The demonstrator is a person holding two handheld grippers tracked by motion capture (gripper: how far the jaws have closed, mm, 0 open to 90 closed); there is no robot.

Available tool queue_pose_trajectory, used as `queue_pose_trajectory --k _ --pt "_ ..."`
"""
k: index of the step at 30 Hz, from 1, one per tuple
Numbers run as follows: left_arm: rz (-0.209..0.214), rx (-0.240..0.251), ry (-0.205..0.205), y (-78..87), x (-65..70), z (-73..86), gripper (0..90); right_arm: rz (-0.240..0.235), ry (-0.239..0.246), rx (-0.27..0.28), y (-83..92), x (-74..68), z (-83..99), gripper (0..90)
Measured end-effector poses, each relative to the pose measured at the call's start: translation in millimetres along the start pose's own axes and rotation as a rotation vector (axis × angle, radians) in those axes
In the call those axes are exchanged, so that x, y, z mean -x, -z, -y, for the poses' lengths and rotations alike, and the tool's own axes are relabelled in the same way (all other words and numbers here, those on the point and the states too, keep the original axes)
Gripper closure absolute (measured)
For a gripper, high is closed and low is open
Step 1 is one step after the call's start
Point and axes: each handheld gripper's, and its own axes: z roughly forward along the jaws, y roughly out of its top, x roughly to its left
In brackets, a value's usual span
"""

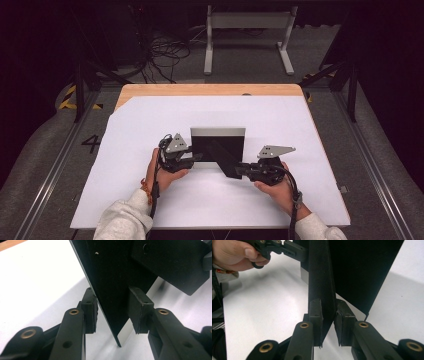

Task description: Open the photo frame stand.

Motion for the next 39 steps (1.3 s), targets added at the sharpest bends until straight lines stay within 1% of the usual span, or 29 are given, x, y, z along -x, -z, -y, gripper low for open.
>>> queue_pose_trajectory --k 3,5,6,8,9,10,11,14,15,17,18,19,20,22,23,24,25,32,33,35,36,39 --pt "-0.005 0.001 -0.002 0.4 1.2 0.3 62.1 -0.012 0.007 -0.003 -0.9 -0.3 -0.5 73.4" --pt "-0.008 0.004 -0.004 0.8 2.2 0.8 62.1 -0.004 0.016 -0.008 -2.0 -1.6 -1.4 73.4" --pt "-0.006 0.004 -0.004 1.0 2.4 1.0 62.2 -0.007 0.016 -0.003 -2.6 -2.0 -2.0 73.3" --pt "-0.004 0.007 -0.007 1.3 2.6 1.5 62.3 -0.004 0.022 -0.002 -3.9 -2.8 -2.6 75.0" --pt "0.002 0.009 -0.005 1.5 2.1 1.9 62.4 -0.002 0.027 -0.002 -4.3 -3.3 -2.6 76.8" --pt "0.024 0.014 0.005 1.6 1.1 2.5 61.7 -0.008 0.033 -0.001 -4.2 -3.4 -2.4 77.2" --pt "0.045 0.024 0.01 1.5 -0.2 3.0 59.9 -0.011 0.035 -0.002 -3.9 -3.5 -2.1 77.9" --pt "0.072 0.025 0.007 -0.8 -1.0 3.2 53.2 -0.024 0.037 -0.007 -3.9 -2.9 -0.5 79.3" --pt "0.07 0.022 0.002 -2.0 -0.8 3.0 50.4 -0.02 0.039 -0.011 -4.1 -3.4 -0.3 79.5" --pt "0.077 0.006 0.002 -5.2 -0.9 3.4 47.4 -0.024 0.045 -0.01 -3.9 -4.1 -0.1 79.7" --pt "0.077 0.006 0.002 -5.2 -0.9 3.4 46.4 -0.023 0.049 -0.009 -3.9 -4.6 0.2 79.7" --pt "0.088 -0.014 0.001 -7.7 -0.3 4.3 46.9 -0.023 0.049 -0.011 -4.0 -4.7 0.2 79.8" --pt "0.091 -0.024 -0.003 -8.6 0.3 4.7 47.4 -0.023 0.051 -0.011 -4.0 -4.7 0.4 79.9" --pt "0.092 -0.026 -0.01 -9.6 1.7 5.5 49.9 -0.019 0.058 -0.012 -3.9 -5.2 1.2 80.0" --pt "0.09 -0.03 -0.018 -10.1 1.9 5.9 53.0 -0.016 0.063 -0.015 -4.0 -5.8 1.5 80.1" --pt "0.076 -0.034 -0.024 -10.7 2.8 6.5 54.8 -0.014 0.066 -0.017 -4.0 -6.2 1.8 80.1" --pt "0.079 -0.033 -0.023 -11.0 3.0 7.1 56.9 -0.014 0.069 -0.018 -3.9 -6.4 2.1 80.2" --pt "0.054 -0.025 -0.035 -11.0 5.4 7.6 57.0 -0.008 0.075 -0.015 -3.6 -7.5 2.0 80.0" --pt "0.041 -0.015 -0.034 -11.7 6.2 7.4 57.0 -0.007 0.075 -0.014 -3.4 -7.6 1.8 79.9" --pt "0.038 -0.004 -0.033 -12.8 6.2 7.4 58.8 0.015 0.079 -0.02 -2.9 -7.5 1.7 80.1" --pt "0.031 -0.002 -0.041 -13.3 6.4 7.1 58.9 0.022 0.077 -0.019 -2.8 -6.9 2.1 80.1" --pt "0.024 0.0 -0.047 -14.1 6.3 6.7 58.5 0.028 0.075 -0.016 -2.9 -5.9 2.5 80.2"
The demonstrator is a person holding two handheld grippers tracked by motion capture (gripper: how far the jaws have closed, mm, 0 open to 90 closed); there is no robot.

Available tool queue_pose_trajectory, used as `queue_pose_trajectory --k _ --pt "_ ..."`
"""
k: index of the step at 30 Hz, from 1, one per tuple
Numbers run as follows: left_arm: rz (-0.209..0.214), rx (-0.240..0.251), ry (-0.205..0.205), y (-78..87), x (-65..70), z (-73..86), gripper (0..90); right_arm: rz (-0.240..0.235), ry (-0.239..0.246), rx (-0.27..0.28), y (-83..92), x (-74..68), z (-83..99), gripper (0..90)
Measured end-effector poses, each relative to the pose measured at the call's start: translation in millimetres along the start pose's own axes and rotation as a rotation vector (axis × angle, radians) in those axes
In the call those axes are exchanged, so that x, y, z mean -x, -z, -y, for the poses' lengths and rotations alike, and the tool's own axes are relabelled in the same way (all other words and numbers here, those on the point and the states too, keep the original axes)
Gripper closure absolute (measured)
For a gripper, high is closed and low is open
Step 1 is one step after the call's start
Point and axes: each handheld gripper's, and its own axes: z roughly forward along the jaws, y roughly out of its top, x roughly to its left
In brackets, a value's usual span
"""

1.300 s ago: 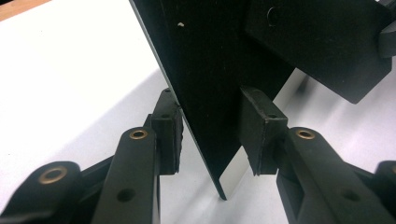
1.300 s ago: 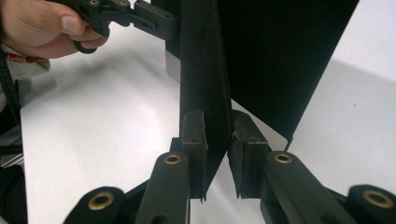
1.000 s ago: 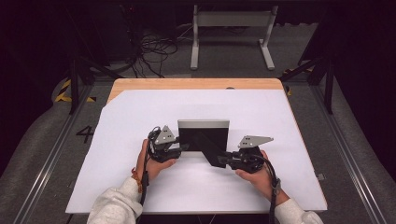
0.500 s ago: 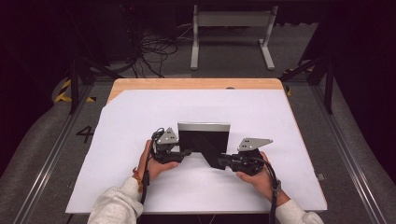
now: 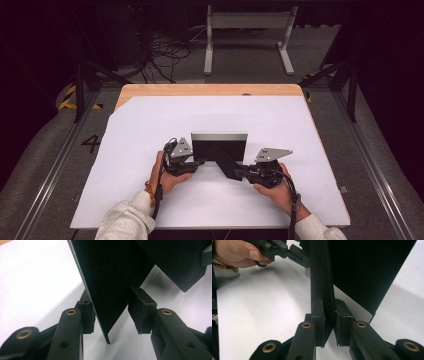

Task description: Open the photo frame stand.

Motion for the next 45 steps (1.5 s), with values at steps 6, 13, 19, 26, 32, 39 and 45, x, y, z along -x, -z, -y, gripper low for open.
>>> queue_pose_trajectory --k 6,13,19,26,32,39,45 --pt "-0.013 0.005 -0.012 -0.8 0.1 0.0 57.8 -0.002 -0.01 0.009 -0.3 0.8 0.7 80.1" --pt "-0.044 0.023 -0.047 -1.5 2.9 1.8 56.9 -0.007 -0.011 0.009 0.4 1.1 1.7 80.6" --pt "-0.04 0.038 -0.049 -0.1 4.4 4.4 57.9 -0.027 -0.026 0.008 2.3 0.5 5.1 80.2" --pt "-0.014 0.069 -0.041 6.9 4.5 5.3 60.7 -0.026 -0.022 -0.008 5.0 0.3 8.9 81.1" --pt "0.019 0.113 -0.051 14.0 8.4 2.9 59.8 -0.038 -0.03 0.002 7.7 0.4 9.4 81.2" --pt "0.043 0.114 -0.041 13.4 7.2 3.3 57.9 -0.03 -0.013 0.002 7.0 -3.8 8.5 81.2" --pt "0.051 0.079 -0.037 4.9 5.2 7.6 56.5 -0.031 -0.016 0.005 6.4 -3.9 8.8 81.0"
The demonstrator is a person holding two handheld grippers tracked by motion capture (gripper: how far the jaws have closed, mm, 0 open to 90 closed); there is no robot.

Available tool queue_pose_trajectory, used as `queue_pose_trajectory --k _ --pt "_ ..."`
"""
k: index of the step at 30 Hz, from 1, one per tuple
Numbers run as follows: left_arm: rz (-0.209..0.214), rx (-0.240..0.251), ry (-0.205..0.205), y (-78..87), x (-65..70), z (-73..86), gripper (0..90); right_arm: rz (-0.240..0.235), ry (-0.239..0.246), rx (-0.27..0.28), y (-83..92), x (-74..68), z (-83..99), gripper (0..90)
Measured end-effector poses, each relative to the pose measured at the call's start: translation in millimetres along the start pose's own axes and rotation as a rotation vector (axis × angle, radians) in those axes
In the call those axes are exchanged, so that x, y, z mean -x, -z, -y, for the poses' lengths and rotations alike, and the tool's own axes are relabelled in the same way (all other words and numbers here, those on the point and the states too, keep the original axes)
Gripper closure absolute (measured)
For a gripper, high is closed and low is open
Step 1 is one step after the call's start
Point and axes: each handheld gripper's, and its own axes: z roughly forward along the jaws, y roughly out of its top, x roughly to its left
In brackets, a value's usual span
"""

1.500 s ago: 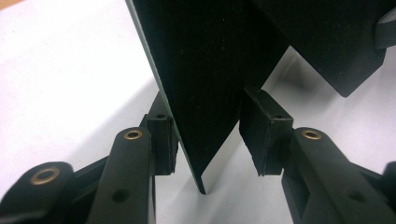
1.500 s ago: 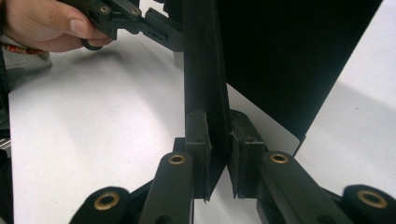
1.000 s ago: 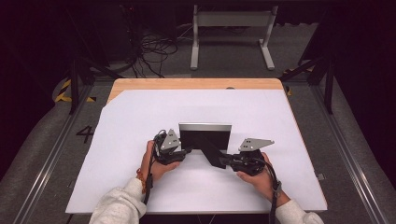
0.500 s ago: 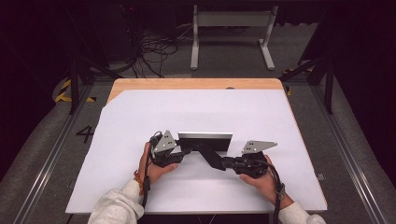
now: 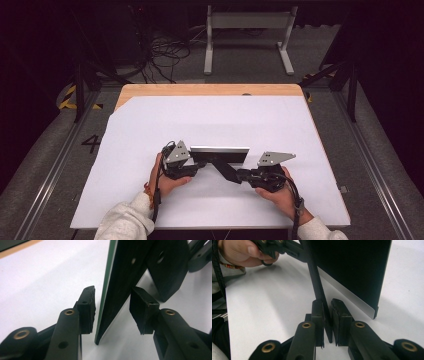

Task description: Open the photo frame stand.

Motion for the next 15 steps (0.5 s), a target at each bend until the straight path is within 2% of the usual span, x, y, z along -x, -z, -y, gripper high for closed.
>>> queue_pose_trajectory --k 3,7,10,15 --pt "-0.002 -0.02 -0.004 -3.8 1.1 2.3 60.1 -0.002 -0.004 -0.003 -0.6 0.6 0.9 80.9" --pt "-0.007 -0.022 -0.026 -4.5 1.7 3.3 61.2 -0.004 -0.007 -0.02 -3.2 0.5 2.6 80.9" --pt "-0.02 -0.026 -0.042 -4.9 2.9 3.1 61.6 -0.006 -0.003 -0.038 -6.4 -0.3 4.7 81.8" --pt "-0.056 -0.03 -0.063 -6.2 4.0 2.0 61.0 -0.018 0.0 -0.033 -6.3 -1.9 4.0 84.3"
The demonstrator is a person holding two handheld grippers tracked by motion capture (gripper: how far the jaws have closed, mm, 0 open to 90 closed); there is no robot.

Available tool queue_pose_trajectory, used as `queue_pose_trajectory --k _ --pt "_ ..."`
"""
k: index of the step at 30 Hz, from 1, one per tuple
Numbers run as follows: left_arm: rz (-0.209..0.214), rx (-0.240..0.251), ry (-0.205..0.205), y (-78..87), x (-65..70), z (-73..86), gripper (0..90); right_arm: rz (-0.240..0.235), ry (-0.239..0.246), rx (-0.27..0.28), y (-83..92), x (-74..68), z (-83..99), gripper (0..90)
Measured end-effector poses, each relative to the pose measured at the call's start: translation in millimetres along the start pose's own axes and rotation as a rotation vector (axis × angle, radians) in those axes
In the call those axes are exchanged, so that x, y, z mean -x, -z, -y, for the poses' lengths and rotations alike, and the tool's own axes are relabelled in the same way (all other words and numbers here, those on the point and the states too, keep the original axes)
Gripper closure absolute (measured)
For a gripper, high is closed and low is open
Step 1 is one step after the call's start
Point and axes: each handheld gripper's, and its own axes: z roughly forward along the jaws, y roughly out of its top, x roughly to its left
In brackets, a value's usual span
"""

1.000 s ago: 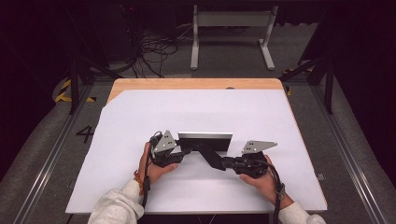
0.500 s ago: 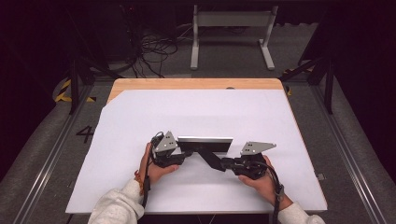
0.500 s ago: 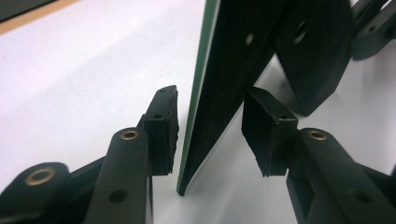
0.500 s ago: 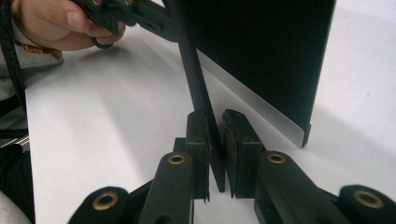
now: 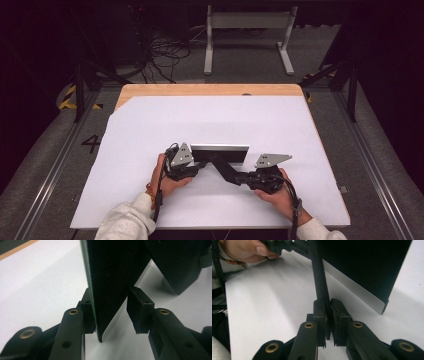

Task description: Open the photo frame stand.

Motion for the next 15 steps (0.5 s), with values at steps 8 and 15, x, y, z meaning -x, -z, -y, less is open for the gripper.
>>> queue_pose_trajectory --k 8,15 --pt "-0.051 -0.015 -0.035 -1.8 1.8 -1.0 60.8 -0.01 0.034 -0.027 -3.7 -5.7 0.0 86.9" --pt "-0.068 -0.015 -0.032 -2.8 1.7 -1.0 60.9 0.016 0.038 -0.021 -5.8 -7.2 0.3 86.5"
